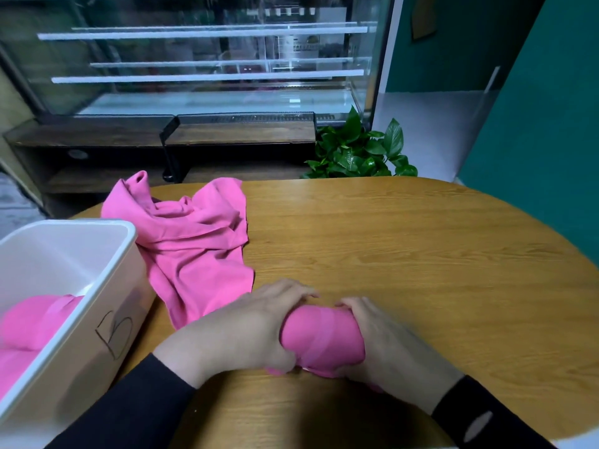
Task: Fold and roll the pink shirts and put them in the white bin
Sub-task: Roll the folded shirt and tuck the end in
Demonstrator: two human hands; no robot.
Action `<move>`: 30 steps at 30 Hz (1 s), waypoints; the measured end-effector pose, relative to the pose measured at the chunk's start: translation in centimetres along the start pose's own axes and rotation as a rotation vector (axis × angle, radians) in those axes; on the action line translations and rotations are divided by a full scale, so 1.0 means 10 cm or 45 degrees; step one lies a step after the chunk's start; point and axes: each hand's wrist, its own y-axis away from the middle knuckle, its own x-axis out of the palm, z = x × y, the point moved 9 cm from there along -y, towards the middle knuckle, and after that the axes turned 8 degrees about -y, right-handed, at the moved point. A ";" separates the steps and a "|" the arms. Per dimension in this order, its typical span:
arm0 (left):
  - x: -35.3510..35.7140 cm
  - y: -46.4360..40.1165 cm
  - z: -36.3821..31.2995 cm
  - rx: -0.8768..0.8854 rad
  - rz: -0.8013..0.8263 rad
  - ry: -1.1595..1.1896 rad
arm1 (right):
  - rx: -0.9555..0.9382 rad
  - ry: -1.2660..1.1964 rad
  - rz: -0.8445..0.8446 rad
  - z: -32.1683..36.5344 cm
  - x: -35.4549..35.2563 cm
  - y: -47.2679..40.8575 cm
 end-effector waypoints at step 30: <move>-0.09 1.25 0.81 -0.497 -1.177 0.325 | -0.138 -0.115 0.012 1.68 -0.83 -0.31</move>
